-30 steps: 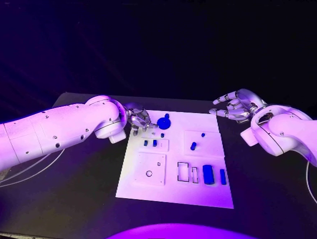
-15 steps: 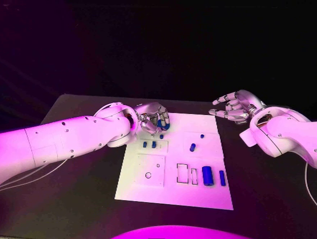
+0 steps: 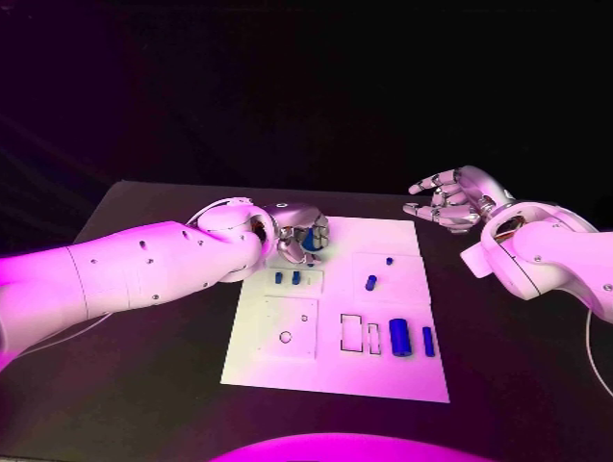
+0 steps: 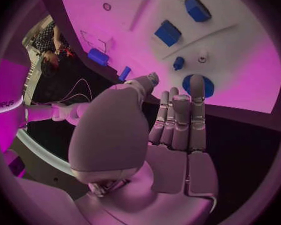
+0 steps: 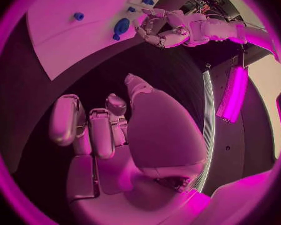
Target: Assemble the parts on the task board
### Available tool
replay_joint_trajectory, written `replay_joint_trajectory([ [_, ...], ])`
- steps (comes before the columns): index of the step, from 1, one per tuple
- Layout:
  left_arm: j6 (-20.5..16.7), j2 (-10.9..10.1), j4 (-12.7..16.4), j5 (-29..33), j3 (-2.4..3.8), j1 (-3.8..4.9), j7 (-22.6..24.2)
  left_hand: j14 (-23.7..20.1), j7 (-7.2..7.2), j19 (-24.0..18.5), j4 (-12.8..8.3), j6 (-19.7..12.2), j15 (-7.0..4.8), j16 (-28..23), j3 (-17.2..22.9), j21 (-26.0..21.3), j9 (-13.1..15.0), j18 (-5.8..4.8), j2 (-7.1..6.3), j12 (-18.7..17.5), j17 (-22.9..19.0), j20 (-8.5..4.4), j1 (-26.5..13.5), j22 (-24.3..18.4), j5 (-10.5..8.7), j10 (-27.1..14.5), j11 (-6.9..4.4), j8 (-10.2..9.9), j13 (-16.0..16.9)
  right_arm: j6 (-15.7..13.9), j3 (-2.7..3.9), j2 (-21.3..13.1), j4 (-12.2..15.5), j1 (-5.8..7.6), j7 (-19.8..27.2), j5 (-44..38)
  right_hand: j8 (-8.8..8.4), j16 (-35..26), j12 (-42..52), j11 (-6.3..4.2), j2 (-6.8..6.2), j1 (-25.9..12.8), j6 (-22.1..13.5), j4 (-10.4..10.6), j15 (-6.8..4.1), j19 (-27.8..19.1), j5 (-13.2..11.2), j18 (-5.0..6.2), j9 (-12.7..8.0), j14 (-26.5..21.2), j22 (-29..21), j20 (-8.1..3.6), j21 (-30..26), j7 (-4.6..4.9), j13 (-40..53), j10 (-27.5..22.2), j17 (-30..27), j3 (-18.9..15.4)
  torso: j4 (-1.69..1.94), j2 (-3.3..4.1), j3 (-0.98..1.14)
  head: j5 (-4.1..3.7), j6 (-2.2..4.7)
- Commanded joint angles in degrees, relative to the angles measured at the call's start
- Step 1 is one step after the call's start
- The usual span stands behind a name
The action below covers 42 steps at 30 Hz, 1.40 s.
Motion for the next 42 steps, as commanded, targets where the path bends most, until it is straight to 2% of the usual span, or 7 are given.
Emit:
replay_joint_trajectory([
  [1,5.1,0.5,-0.4,-3.5,-0.01,-0.01,-2.1,0.5,-0.01,0.5,0.0,0.5,-0.05,0.8,-0.4,0.3,-0.2,0.81,0.06,0.2,0.7,0.07,-0.4,0.2,-0.24,0.6,0.03,-0.3,-0.1,-0.8,0.0,0.1,0.0,-0.04,1.8,-0.7,0.36,-0.4,-1.3,-0.09,-0.64,0.0,-0.1,0.1,-0.5,-0.5,0.3,0.56,0.0,1.6,1.9,-0.02,-0.5,0.02,-1.4,-1.0,-0.3,0.5,0.06,0.0,-0.01,-0.1,-0.08],
  [12,6.3,1.6,-2.2,-4.4,-0.17,-0.17,-3.3,0.4,0.08,0.4,-0.2,1.4,-0.04,1.5,-0.2,0.8,-0.7,0.8,0.36,-0.2,0.8,0.06,0.1,0.6,-0.05,0.5,0.07,-0.6,-0.5,-1.1,0.0,0.0,0.2,-0.05,2.0,-0.7,0.82,-1.1,-3.9,-0.18,-0.93,-0.1,-0.4,0.1,-0.6,-0.8,0.4,0.73,0.0,1.4,1.2,-0.12,-1.7,-0.05,-4.3,-2.4,-1.1,1.3,0.03,0.0,-0.03,-0.22,-0.24],
  [21,6.6,2.3,-3.4,-4.5,-0.2,-0.49,-3.4,0.5,0.14,0.0,-1.1,3.2,-0.04,3.0,2.0,2.2,-1.7,0.82,0.93,-1.0,1.2,0.02,1.5,1.6,0.0,1.4,0.09,-1.5,-1.5,-1.1,0.0,0.0,0.3,-0.04,2.0,-0.7,0.85,-1.1,-4.1,-0.19,-0.95,-0.1,-0.4,0.1,-0.61,-0.8,0.5,0.74,0.0,1.4,1.2,-0.13,-1.8,-0.05,-4.5,-2.4,-1.1,1.3,0.02,0.0,-0.02,-0.31,-0.31],
  [36,6.2,2.9,-4.1,-3.9,-0.23,-0.84,-2.5,3.2,-0.72,0.0,-3.3,8.5,-0.85,6.7,6.4,6.2,-2.7,0.65,1.8,-4.3,4.4,-0.55,1.1,5.1,-0.18,6.8,-0.88,-3.3,-3.6,-1.0,0.01,0.0,0.4,-0.04,1.9,-0.7,0.98,-1.2,-4.2,-0.21,-0.98,-0.2,-0.4,0.1,-0.64,-0.7,0.5,0.72,0.0,1.4,1.2,-0.16,-1.7,-0.08,-4.7,-2.3,-1.1,1.5,0.05,-0.06,0.03,-0.42,-0.54],
  [42,6.3,3.0,-4.2,-3.6,-0.23,-0.86,-2.2,3.7,-0.79,0.5,-3.5,8.8,-0.93,7.2,6.6,7.0,-2.8,0.47,1.9,-4.8,5.0,-0.6,0.7,6.2,-0.21,7.4,-0.97,-3.6,-3.8,-0.9,0.01,0.0,0.4,-0.04,1.9,-0.7,0.98,-1.2,-4.2,-0.21,-0.98,-0.2,-0.4,0.1,-0.64,-0.7,0.5,0.72,0.0,1.4,1.2,-0.16,-1.7,-0.08,-4.7,-2.3,-1.1,1.5,0.06,-0.06,0.03,-0.4,-0.54],
])
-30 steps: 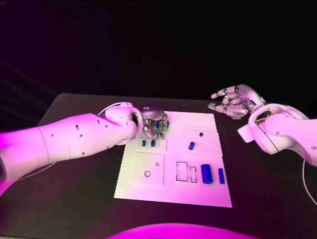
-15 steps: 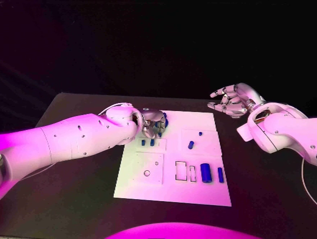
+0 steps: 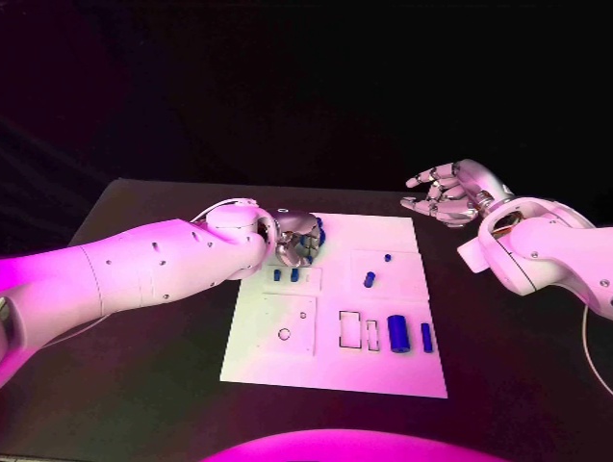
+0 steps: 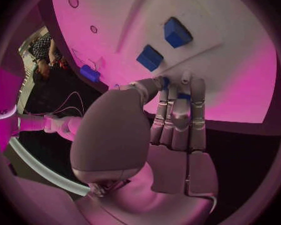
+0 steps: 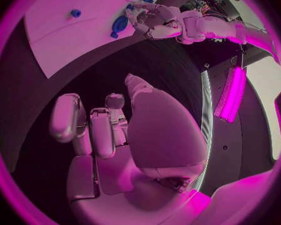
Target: Assemble the parts on the task board
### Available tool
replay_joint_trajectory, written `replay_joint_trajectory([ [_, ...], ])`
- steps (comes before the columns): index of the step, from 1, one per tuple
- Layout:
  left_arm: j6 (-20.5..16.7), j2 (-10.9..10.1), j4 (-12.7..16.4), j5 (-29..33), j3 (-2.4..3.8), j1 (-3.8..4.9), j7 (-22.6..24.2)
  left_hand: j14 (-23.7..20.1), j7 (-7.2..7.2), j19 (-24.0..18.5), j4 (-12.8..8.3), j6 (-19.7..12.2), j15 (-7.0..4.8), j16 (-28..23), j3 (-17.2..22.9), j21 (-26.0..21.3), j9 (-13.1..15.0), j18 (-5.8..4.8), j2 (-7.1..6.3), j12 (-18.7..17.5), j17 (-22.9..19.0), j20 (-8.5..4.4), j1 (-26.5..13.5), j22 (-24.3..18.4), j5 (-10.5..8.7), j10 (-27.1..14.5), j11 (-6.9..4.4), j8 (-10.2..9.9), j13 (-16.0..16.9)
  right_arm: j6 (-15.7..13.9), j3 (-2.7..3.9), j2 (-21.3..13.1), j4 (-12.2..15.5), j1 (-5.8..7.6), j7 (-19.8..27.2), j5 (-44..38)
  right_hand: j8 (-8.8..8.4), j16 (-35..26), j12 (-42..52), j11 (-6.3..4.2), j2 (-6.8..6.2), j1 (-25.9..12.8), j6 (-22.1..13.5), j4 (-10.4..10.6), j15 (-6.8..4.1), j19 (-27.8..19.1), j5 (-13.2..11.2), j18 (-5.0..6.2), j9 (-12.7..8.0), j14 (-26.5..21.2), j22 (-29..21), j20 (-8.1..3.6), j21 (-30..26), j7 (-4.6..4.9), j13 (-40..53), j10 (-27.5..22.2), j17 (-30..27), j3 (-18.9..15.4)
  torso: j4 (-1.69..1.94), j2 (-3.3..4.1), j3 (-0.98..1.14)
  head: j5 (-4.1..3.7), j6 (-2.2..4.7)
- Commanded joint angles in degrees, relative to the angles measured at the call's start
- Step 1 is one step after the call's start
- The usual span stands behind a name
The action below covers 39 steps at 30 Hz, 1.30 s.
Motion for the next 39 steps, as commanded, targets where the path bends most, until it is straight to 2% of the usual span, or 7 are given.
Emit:
replay_joint_trajectory([
  [1,0.6,0.2,-0.1,0.5,-0.03,-0.1,0.8,0.7,-0.14,0.6,-0.2,0.6,-0.02,0.5,0.5,0.6,-0.1,0.42,0.29,-0.3,0.4,-0.09,-0.4,0.6,-0.21,0.6,-0.05,-0.3,-0.1,0.2,0.01,0.0,0.1,-0.02,0.7,-0.6,0.33,-0.4,-0.2,0.12,-0.46,-0.1,-0.3,0.1,-0.34,-0.2,0.3,0.72,0.1,1.3,1.2,-0.07,-0.2,0.03,0.0,-0.3,-0.1,0.3,-0.01,0.02,-0.01,0.05,0.02],
  [8,0.0,0.5,-0.6,0.8,-0.05,-0.19,1.2,2.2,-0.43,2.0,-1.0,2.5,-0.41,1.7,1.2,2.7,0.0,0.02,0.91,-2.3,2.0,-0.35,-0.9,3.3,-0.25,3.0,-0.47,-1.1,-0.7,0.2,0.01,0.0,0.1,-0.02,0.7,-0.7,0.41,-0.4,-0.1,0.11,-0.48,-0.2,-0.3,0.1,-0.36,-0.1,0.3,0.72,0.1,1.3,1.2,-0.08,-0.2,0.01,0.0,-0.1,-0.1,0.4,-0.04,0.02,-0.02,0.05,0.02],
  [19,-4.2,-0.4,-0.2,1.9,0.02,-0.4,2.4,4.5,-0.7,4.7,-2.5,5.2,-0.92,3.0,1.9,5.6,0.6,-0.67,1.27,-7.3,4.0,-0.82,-1.9,7.3,-0.2,7.6,-0.96,-2.8,-1.6,0.2,0.01,0.0,0.2,-0.02,0.7,-0.7,0.47,-0.4,-0.1,0.09,-0.49,-0.2,-0.2,0.1,-0.37,-0.1,0.3,0.71,0.1,1.4,1.2,-0.09,-0.1,0.0,0.0,0.0,-0.1,0.4,0.0,-0.04,-0.04,-0.01,0.23],
  [24,-5.5,-1.8,1.3,3.0,0.56,-0.45,2.7,4.8,-0.68,5.0,-2.6,5.5,-0.92,3.1,1.9,5.9,0.7,-0.73,1.19,-8.1,4.1,-0.85,-2.2,7.7,-0.21,8.1,-0.95,-3.1,-1.7,0.3,0.01,0.0,0.1,-0.02,0.7,-0.7,0.53,-0.4,0.1,0.08,-0.52,-0.2,-0.2,0.1,-0.39,-0.1,0.4,0.71,0.1,1.4,1.2,-0.11,-0.2,-0.02,0.1,0.2,-0.1,0.5,0.01,-0.1,0.0,-0.06,0.36],
  [26,-5.8,-2.7,2.2,3.6,0.98,-0.45,2.7,4.8,-0.68,5.0,-2.6,5.5,-0.92,3.1,1.9,5.9,0.7,-0.73,1.19,-8.1,4.1,-0.85,-2.2,7.7,-0.21,8.1,-0.95,-3.1,-1.7,0.3,0.01,-0.1,0.1,-0.02,0.7,-0.7,0.53,-0.4,0.1,0.08,-0.52,-0.2,-0.2,0.1,-0.39,-0.1,0.4,0.71,0.1,1.4,1.2,-0.11,-0.2,-0.02,0.1,0.2,-0.1,0.5,0.04,-0.11,0.05,-0.05,0.44],
  [34,-6.4,-5.8,5.2,5.0,2.22,-0.45,2.6,5.0,-0.67,5.3,-2.8,5.7,-0.93,3.2,1.9,6.2,0.8,-0.81,1.11,-8.7,4.4,-0.89,-2.3,8.1,-0.22,8.5,-0.97,-3.3,-1.7,0.3,0.01,-0.2,0.1,-0.02,0.6,-0.7,0.53,-0.4,0.1,0.08,-0.52,-0.2,-0.2,0.1,-0.39,-0.1,0.4,0.71,0.1,1.4,1.2,-0.11,-0.2,-0.02,0.1,0.2,-0.1,0.5,0.16,-0.08,0.01,-0.05,0.55],
  [39,-5.4,-7.4,6.2,5.5,2.61,-0.45,2.0,5.1,-0.68,5.4,-2.8,5.8,-0.94,3.3,1.8,6.3,0.8,-0.85,1.08,-8.9,4.6,-0.91,-2.4,8.3,-0.22,8.7,-0.98,-3.4,-1.7,0.3,0.01,-0.3,0.1,-0.02,0.6,-0.7,0.53,-0.4,0.1,0.08,-0.52,-0.2,-0.2,0.1,-0.39,-0.1,0.4,0.71,0.1,1.4,1.2,-0.11,-0.2,-0.02,0.1,0.2,-0.1,0.5,0.16,-0.05,-0.01,-0.09,0.49],
])
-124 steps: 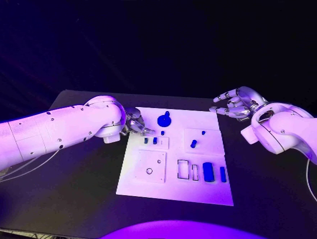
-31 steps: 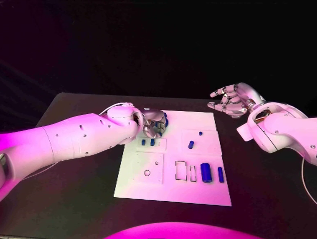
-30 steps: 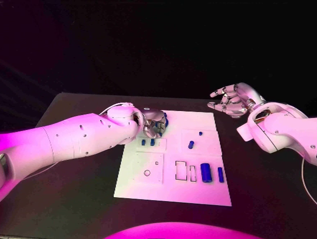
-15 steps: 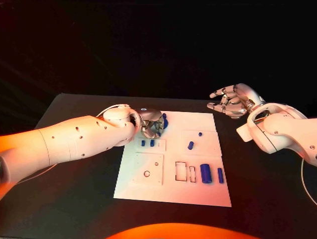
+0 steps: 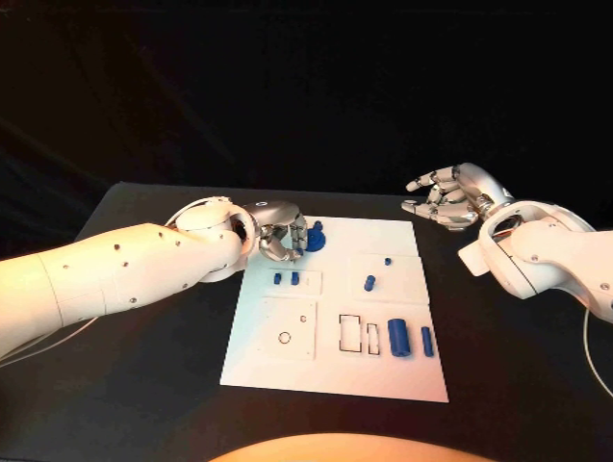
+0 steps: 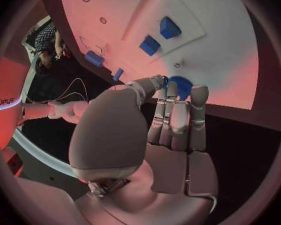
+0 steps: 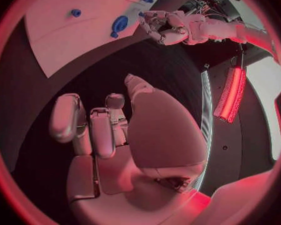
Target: Assemble the parts on the task board
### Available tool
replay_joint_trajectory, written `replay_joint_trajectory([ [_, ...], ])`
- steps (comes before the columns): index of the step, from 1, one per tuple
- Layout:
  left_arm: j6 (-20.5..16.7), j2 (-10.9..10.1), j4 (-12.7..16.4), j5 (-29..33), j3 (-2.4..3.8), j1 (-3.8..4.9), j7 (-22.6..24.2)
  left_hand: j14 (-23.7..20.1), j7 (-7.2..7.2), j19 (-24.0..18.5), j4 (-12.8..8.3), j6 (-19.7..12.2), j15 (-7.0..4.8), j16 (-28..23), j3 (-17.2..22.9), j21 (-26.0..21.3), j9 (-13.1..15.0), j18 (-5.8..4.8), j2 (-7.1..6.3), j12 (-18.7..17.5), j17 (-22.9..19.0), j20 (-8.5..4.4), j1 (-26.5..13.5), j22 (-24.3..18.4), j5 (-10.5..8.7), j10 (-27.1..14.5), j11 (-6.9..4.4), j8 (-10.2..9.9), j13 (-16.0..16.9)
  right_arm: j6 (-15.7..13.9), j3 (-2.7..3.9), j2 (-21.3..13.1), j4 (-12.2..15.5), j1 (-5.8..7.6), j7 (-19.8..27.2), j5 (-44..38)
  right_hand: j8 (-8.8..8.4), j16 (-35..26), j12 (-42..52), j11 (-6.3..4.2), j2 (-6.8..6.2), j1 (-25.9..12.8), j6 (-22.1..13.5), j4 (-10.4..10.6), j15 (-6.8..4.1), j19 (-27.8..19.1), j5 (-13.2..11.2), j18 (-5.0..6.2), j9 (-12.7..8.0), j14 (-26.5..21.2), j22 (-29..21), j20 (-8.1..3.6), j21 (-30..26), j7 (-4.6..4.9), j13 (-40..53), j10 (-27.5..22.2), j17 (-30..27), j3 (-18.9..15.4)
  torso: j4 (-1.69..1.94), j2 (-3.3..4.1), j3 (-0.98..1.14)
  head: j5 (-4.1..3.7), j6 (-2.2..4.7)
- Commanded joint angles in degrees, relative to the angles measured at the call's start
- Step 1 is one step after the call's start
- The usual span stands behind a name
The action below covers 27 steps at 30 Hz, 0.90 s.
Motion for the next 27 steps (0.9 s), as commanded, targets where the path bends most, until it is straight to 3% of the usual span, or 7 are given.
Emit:
replay_joint_trajectory([
  [1,0.2,-0.6,0.5,1.6,0.13,0.01,0.1,0.5,0.0,0.4,-0.4,0.4,-0.07,0.3,0.0,0.3,0.1,-0.84,-0.03,-0.3,0.1,0.01,-0.8,0.1,-0.21,0.4,-0.01,-0.3,-0.1,0.3,0.01,-0.1,0.1,-0.02,0.6,-0.7,0.32,-0.2,0.1,-0.02,-0.52,-0.2,-0.1,-0.1,-0.39,-0.1,0.4,0.7,0.1,1.4,1.2,-0.11,-0.2,0.07,0.1,0.1,-0.1,0.3,-0.03,0.06,-0.02,0.03,-0.11],
  [9,2.8,-1.1,0.0,1.8,0.21,-0.01,-0.7,0.4,0.0,0.3,-0.4,0.5,-0.05,0.1,-0.1,0.3,0.1,-0.83,-0.17,-0.8,-0.3,0.01,-1.0,0.1,-0.3,0.6,0.01,-0.6,-0.1,0.3,0.01,-0.2,0.1,-0.02,0.6,-0.7,0.32,-0.2,0.1,-0.02,-0.52,-0.2,-0.1,-0.1,-0.39,-0.1,0.4,0.7,0.1,1.4,1.2,-0.11,-0.2,0.07,0.1,0.1,-0.1,0.3,-0.09,0.13,-0.11,0.22,-0.25],
  [27,4.3,0.3,-2.2,1.4,-0.02,-0.25,-1.1,0.4,-0.03,0.3,-0.4,0.6,-0.06,0.2,0.0,0.3,0.1,-0.83,-0.16,-1.0,-0.2,0.01,-1.0,0.0,-0.32,0.7,-0.01,-0.7,-0.1,0.3,0.01,-0.1,0.2,-0.02,0.5,-0.8,0.41,-0.3,0.0,-0.05,-0.59,-0.3,-0.1,-0.1,-0.41,-0.1,0.4,0.73,0.1,1.4,1.1,-0.13,-0.4,0.05,-0.1,0.1,-0.2,0.4,-0.21,0.1,-0.03,0.36,-0.51],
])
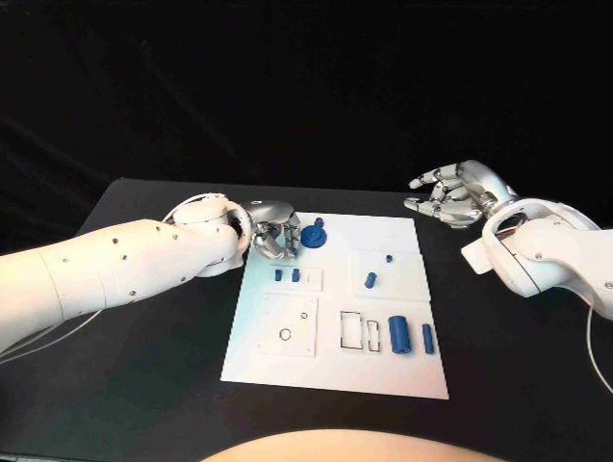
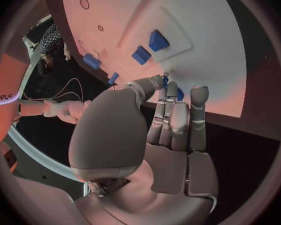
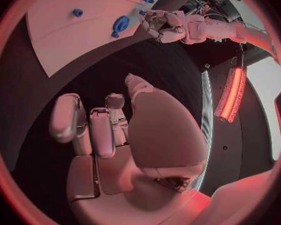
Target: Assemble the parts on the task board
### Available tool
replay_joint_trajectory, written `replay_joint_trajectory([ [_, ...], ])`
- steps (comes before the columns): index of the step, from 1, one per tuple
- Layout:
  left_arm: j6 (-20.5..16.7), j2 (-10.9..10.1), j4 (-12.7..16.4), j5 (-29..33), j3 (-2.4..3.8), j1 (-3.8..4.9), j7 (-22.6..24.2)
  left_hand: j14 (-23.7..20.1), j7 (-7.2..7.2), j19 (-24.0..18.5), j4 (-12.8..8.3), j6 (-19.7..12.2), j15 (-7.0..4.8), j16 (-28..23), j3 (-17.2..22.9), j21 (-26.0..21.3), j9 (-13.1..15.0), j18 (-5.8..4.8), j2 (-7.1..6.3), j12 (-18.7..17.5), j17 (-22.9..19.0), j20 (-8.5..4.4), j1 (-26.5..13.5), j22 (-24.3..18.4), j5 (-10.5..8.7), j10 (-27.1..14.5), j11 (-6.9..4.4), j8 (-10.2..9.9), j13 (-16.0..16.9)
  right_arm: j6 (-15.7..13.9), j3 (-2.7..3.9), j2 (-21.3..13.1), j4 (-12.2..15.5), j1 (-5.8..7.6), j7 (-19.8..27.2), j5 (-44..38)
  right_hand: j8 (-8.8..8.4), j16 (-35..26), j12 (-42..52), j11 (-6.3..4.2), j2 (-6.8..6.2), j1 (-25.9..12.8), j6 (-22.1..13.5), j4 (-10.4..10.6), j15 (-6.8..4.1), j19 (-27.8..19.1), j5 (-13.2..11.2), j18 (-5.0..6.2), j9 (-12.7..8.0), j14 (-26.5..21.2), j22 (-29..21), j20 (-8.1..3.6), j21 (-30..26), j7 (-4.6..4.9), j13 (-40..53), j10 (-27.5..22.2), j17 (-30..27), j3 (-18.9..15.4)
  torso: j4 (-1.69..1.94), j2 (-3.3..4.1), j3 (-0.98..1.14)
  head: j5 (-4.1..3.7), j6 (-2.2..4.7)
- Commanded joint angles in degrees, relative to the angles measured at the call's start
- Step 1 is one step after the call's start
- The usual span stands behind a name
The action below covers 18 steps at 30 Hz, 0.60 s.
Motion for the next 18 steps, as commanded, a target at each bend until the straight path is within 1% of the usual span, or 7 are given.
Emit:
replay_joint_trajectory([
  [1,1.2,0.3,-0.3,0.0,-0.02,-0.09,-0.1,0.4,-0.02,0.2,-0.4,0.6,-0.06,0.2,0.0,0.3,0.1,-0.83,-0.08,-0.3,0.0,0.09,-0.5,0.0,-0.32,0.3,-0.02,-0.4,-0.1,0.3,0.01,0.0,0.1,-0.02,0.6,-0.7,0.18,-0.3,0.0,-0.06,-0.37,-0.1,-0.1,0.0,-0.41,-0.1,0.4,0.74,0.1,1.4,1.1,-0.13,-0.4,0.05,-0.1,0.1,-0.1,0.2,-0.01,-0.02,0.01,0.0,-0.02],
  [5,1.5,0.5,-0.6,-0.1,-0.04,-0.16,-0.1,0.4,-0.02,0.2,-0.5,0.6,-0.06,0.2,0.0,0.3,0.1,-0.83,-0.08,-0.4,0.0,0.09,-0.5,0.0,-0.32,0.4,-0.02,-0.4,-0.1,0.3,0.01,0.0,0.1,-0.02,0.6,-0.7,0.18,-0.3,0.0,-0.06,-0.37,-0.1,-0.1,0.0,-0.41,-0.1,0.4,0.74,0.1,1.4,1.1,-0.13,-0.4,0.05,-0.1,0.1,-0.1,0.2,0.05,0.0,0.01,-0.06,-0.07],
  [18,3.6,0.7,-1.0,0.2,-0.16,-0.22,-0.4,0.3,-0.01,0.2,-0.5,0.6,-0.07,0.1,0.0,0.3,0.1,-0.83,-0.06,-0.5,-0.2,0.1,-0.4,0.0,-0.34,0.4,-0.02,-0.5,-0.1,0.3,0.01,0.0,0.1,-0.02,0.6,-0.7,0.18,-0.3,0.0,-0.06,-0.37,-0.1,-0.1,0.0,-0.41,-0.1,0.4,0.74,0.1,1.4,1.1,-0.13,-0.4,0.05,-0.1,0.1,-0.1,0.2,0.02,-0.02,0.0,-0.05,-0.21],
])
